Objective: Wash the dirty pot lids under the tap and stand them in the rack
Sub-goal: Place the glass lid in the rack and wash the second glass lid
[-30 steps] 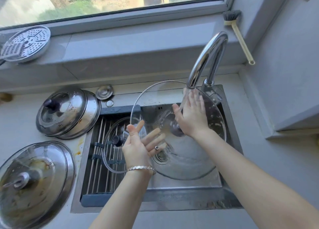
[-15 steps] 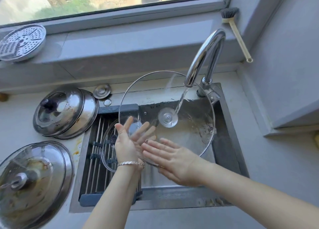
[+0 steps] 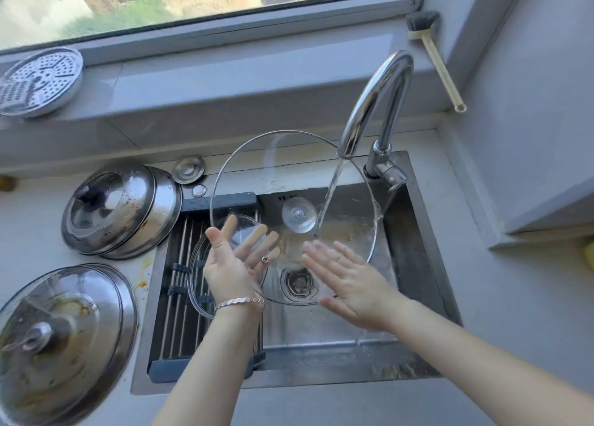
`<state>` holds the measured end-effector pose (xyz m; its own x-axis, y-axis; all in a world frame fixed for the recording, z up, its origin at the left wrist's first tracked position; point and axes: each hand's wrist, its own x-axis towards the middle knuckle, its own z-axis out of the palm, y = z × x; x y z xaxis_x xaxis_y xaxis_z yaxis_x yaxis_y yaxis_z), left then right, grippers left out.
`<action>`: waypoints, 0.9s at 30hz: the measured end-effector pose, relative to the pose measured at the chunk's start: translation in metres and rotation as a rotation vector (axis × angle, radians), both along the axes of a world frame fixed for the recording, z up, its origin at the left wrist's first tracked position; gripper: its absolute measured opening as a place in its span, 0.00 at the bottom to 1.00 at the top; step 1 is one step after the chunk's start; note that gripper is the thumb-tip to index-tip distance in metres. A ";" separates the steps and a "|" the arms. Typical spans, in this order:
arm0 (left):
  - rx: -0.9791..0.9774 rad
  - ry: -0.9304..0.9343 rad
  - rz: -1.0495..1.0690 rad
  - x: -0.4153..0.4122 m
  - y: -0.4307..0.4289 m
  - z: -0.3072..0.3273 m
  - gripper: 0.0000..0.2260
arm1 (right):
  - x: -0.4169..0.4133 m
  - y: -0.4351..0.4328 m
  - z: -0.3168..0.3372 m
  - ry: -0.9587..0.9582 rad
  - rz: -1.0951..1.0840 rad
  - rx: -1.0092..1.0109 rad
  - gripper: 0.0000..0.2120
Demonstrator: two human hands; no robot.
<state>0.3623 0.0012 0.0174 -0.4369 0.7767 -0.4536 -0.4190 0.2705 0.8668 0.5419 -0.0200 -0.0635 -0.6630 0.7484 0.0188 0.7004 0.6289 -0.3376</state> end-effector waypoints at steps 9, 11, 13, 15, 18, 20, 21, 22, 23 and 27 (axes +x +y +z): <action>-0.114 -0.011 -0.131 -0.021 -0.001 -0.001 0.20 | 0.044 0.024 -0.006 0.800 -1.087 -0.783 0.24; -0.186 -0.054 -0.189 -0.017 -0.005 -0.006 0.21 | 0.042 0.031 0.004 1.144 -1.185 -1.119 0.17; -0.261 -0.123 -0.233 -0.012 -0.010 -0.017 0.21 | 0.042 0.032 0.009 1.197 -1.221 -1.184 0.13; -0.348 -0.218 -0.235 -0.010 -0.015 -0.032 0.21 | 0.044 0.030 0.011 1.145 -1.261 -1.098 0.11; -0.499 -0.309 -0.242 -0.007 -0.022 -0.058 0.21 | 0.054 0.033 0.018 1.033 -1.281 -0.967 0.09; -0.607 -0.366 -0.259 0.000 -0.027 -0.069 0.22 | 0.063 0.040 0.027 0.955 -1.243 -0.875 0.09; -0.655 -0.389 -0.270 0.006 -0.029 -0.073 0.21 | 0.066 0.044 0.032 0.911 -1.205 -0.816 0.09; -0.697 -0.404 -0.283 0.011 -0.030 -0.076 0.19 | 0.068 0.048 0.037 0.868 -1.167 -0.755 0.09; -0.729 -0.423 -0.297 0.015 -0.030 -0.079 0.19 | 0.068 0.051 0.043 0.833 -1.125 -0.694 0.09; -0.705 -0.501 -0.282 0.025 -0.025 -0.085 0.19 | 0.062 0.058 0.062 0.837 -0.966 -0.522 0.08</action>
<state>0.3878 -0.0236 -0.0673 0.1039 0.2951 -0.9498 -0.5402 0.8186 0.1952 0.6035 0.0384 -0.0012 0.1884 0.9438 -0.2717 0.2558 -0.3143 -0.9142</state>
